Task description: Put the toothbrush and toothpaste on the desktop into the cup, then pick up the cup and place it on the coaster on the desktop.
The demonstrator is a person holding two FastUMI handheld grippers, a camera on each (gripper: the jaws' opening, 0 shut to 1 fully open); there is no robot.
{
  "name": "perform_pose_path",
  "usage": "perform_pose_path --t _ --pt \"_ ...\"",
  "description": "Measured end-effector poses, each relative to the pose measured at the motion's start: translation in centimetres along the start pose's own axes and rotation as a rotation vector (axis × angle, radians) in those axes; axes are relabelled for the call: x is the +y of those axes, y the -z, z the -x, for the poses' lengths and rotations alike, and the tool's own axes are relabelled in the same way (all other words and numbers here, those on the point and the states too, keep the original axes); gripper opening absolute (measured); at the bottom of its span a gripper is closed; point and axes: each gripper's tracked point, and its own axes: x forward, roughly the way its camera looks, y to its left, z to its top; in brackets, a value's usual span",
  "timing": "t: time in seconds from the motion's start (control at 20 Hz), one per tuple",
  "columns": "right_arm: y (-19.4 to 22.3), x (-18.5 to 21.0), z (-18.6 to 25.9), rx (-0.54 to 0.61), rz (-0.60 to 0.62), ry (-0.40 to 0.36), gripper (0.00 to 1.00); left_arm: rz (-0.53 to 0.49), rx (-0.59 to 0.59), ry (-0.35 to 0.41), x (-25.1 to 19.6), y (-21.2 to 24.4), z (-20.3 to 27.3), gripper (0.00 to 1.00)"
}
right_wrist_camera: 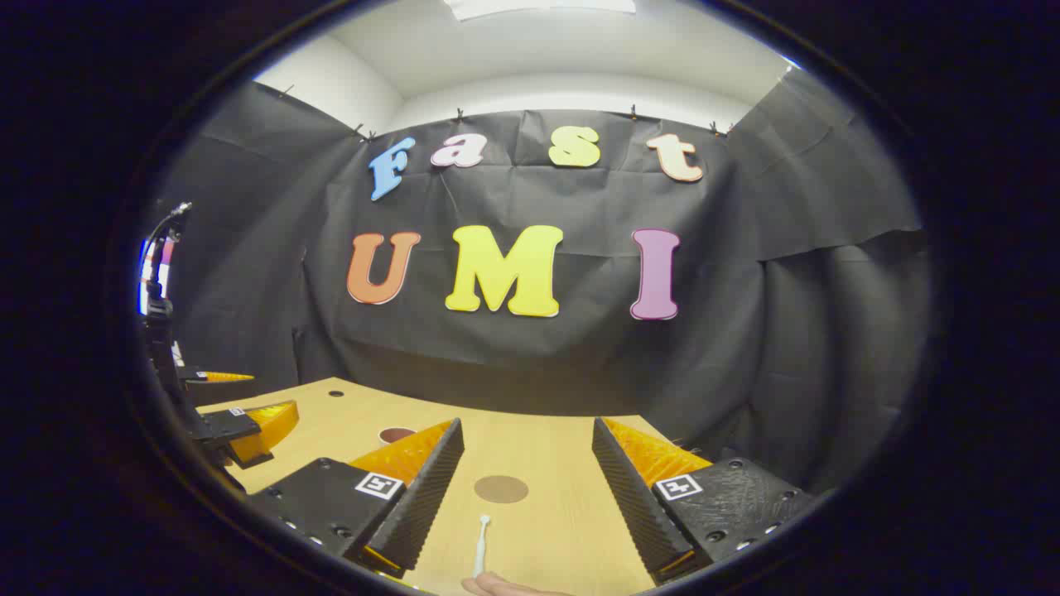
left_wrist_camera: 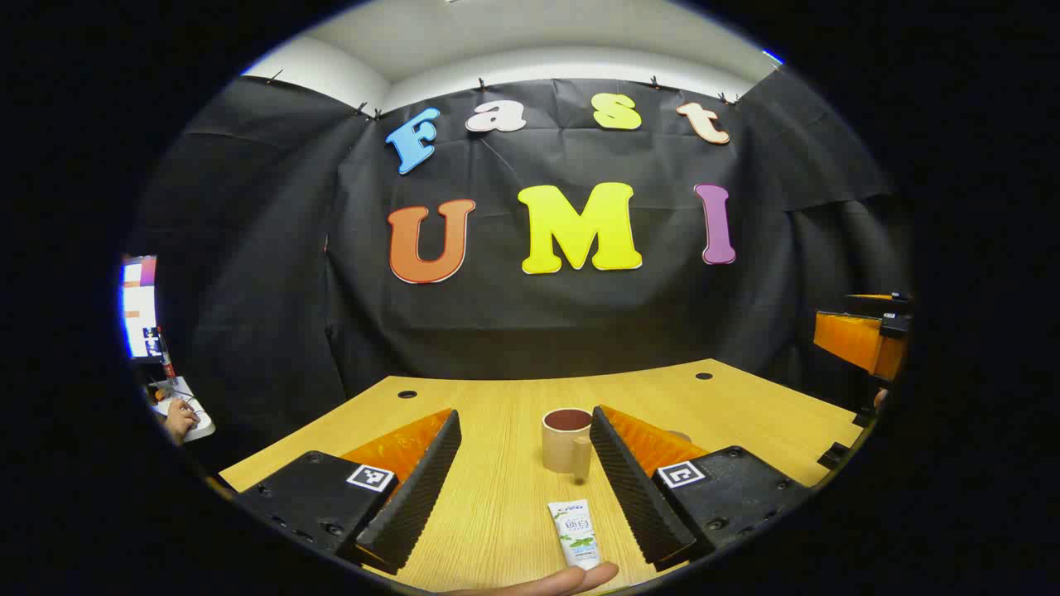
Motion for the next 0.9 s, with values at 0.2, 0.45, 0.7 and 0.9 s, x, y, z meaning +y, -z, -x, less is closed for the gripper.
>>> perform_pose_path --t 0.2,0.45,0.7,0.9 --pt "0.6 -0.4 -0.2 0.014 0.003 0.006 0.95 -0.011 -0.005 0.025 -1.1 -0.2 0.5 0.99" --pt "0.8 -1.0 -0.1 0.012 0.008 0.016 0.96 -0.007 -0.001 0.026 -1.3 -0.4 0.6 0.99" --pt "0.6 -1.5 0.2 -0.001 0.002 0.03 0.96 0.011 0.009 0.01 -0.9 -0.2 0.3 0.99" --pt "0.2 -1.8 0.2 -0.028 0.011 0.042 0.96 0.022 0.033 0.015 -1.0 0.5 -0.3 0.99"
